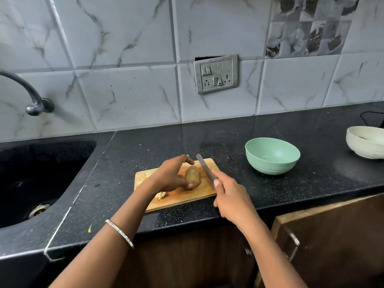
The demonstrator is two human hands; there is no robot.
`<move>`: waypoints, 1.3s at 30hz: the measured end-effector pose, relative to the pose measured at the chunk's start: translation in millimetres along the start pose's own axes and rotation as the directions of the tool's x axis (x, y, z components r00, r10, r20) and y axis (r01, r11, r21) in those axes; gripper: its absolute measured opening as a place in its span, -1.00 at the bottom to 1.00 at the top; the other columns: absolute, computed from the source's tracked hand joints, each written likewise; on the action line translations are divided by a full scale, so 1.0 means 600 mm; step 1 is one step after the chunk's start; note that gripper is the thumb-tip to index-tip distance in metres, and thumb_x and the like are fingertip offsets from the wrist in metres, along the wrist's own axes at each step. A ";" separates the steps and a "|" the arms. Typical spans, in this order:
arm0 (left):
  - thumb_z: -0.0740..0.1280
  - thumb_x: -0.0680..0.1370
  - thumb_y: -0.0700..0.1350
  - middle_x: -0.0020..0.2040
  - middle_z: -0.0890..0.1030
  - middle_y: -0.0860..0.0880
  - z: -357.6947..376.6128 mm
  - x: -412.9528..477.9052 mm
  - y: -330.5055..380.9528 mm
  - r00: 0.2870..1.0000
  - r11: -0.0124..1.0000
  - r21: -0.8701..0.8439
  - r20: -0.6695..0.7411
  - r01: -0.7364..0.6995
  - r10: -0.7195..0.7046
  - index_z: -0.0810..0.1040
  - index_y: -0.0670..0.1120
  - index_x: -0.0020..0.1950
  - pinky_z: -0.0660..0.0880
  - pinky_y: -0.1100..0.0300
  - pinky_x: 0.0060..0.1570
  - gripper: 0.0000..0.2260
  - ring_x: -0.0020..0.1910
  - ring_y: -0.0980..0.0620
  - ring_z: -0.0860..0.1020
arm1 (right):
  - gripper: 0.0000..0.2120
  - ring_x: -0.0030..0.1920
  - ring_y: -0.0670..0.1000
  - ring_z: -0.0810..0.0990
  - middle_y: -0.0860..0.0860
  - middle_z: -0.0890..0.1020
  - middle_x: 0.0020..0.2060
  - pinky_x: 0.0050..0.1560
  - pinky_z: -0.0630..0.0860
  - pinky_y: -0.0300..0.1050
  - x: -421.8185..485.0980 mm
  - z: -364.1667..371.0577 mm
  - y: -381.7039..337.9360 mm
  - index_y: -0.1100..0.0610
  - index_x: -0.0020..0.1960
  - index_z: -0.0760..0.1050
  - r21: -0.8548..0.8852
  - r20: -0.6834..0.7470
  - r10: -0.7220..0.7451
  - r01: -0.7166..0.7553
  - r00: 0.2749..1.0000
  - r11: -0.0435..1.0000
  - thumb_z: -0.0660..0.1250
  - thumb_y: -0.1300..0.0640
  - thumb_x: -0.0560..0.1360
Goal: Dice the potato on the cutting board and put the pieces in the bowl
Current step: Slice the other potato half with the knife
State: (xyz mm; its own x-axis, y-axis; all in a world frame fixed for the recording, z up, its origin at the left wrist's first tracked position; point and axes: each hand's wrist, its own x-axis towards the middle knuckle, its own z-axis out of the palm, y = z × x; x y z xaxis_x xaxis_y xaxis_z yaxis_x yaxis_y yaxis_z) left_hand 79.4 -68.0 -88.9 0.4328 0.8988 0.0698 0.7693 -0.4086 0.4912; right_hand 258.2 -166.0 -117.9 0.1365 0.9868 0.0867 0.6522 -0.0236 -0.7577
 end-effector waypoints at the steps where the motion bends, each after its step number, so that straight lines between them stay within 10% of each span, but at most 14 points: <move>1: 0.56 0.39 -0.09 0.38 0.47 -0.01 -0.001 0.003 -0.002 0.999 1.000 -0.002 0.028 -0.018 0.018 0.41 0.04 0.35 0.43 -0.03 0.29 -0.42 0.33 -0.05 0.42 | -0.58 0.13 0.16 0.61 0.09 0.64 0.20 0.20 0.54 0.14 0.000 0.004 -0.002 -0.23 0.56 0.20 -0.021 -0.007 0.006 -0.006 1.000 1.000 0.01 -0.04 0.71; 14: 0.60 0.24 0.18 0.10 0.61 0.05 0.035 -0.006 -0.001 0.981 0.999 -0.018 -0.192 -0.036 0.032 0.47 0.04 0.14 0.55 -0.01 0.05 -0.42 0.09 0.01 0.57 | -0.56 0.44 0.14 0.37 0.03 0.44 0.47 0.36 0.35 0.10 -0.007 -0.006 -0.016 -0.24 0.58 0.18 -0.128 0.059 -0.028 0.036 0.998 0.991 0.01 0.00 0.72; 39: 0.60 0.10 0.17 -0.10 0.70 0.09 0.052 -0.006 -0.024 0.969 0.957 -0.290 -0.244 -0.031 -0.043 0.57 0.23 -0.03 0.59 -0.02 0.10 -0.52 0.00 0.06 0.65 | -0.53 0.35 0.25 0.46 0.13 0.50 0.38 0.25 0.43 0.11 0.021 0.010 -0.043 -0.17 0.61 0.13 -0.246 0.084 -0.093 0.111 0.992 0.963 0.02 0.05 0.72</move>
State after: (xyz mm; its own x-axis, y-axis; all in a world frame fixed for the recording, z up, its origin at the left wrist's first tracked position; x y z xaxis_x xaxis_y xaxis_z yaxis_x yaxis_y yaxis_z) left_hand 81.6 -70.7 -123.5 0.2719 0.9269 0.2586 0.5861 -0.3726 0.7195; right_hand 238.9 -152.2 -101.1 0.0120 0.9947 0.1021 0.8263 0.0476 -0.5612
